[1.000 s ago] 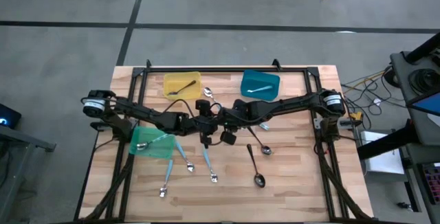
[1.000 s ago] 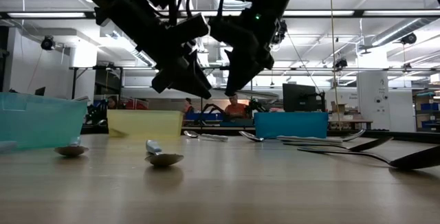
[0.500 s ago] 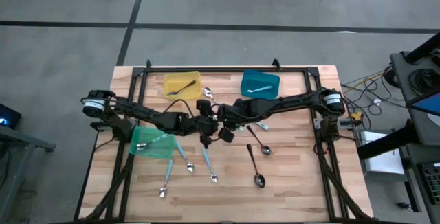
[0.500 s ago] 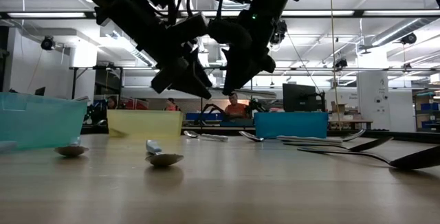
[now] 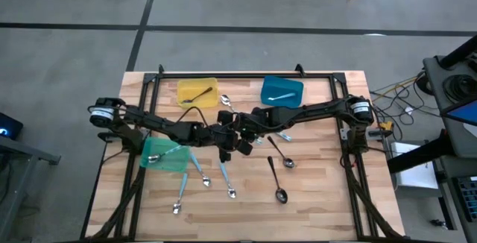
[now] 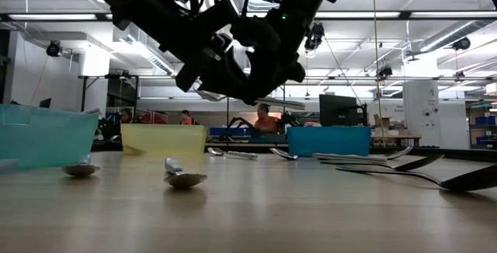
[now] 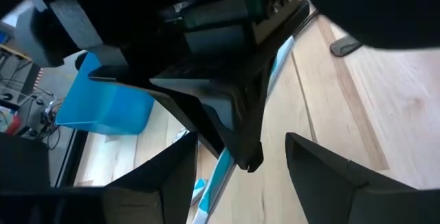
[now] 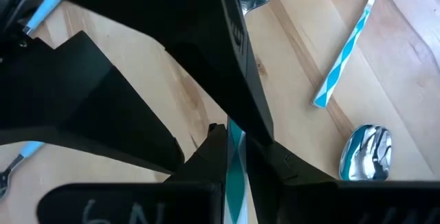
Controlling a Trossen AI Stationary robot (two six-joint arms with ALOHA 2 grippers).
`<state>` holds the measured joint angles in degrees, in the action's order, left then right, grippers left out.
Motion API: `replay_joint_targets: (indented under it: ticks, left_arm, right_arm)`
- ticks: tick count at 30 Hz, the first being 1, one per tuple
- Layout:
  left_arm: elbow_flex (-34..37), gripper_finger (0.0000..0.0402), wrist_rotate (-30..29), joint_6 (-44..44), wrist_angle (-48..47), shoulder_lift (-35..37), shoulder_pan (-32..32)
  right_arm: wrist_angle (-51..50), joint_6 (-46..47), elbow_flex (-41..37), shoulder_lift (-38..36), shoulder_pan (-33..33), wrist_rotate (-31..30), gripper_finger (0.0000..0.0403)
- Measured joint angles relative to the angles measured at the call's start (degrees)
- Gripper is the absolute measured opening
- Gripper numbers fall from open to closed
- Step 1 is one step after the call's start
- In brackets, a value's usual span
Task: Sort silverware by color (type)
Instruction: Put the blue patterned spoon into the green bin
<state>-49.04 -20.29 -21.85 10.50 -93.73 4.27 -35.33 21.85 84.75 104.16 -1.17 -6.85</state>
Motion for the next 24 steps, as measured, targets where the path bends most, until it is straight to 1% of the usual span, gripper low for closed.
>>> replay_joint_targets:
  ticks: [24]
  left_arm:
    - [0.0, 0.0199, -0.2, 1.6, -1.6, 0.0, -0.1]
  right_arm:
    - [1.3, -3.4, -0.1, 0.0, 0.0, 0.0, 0.0024]
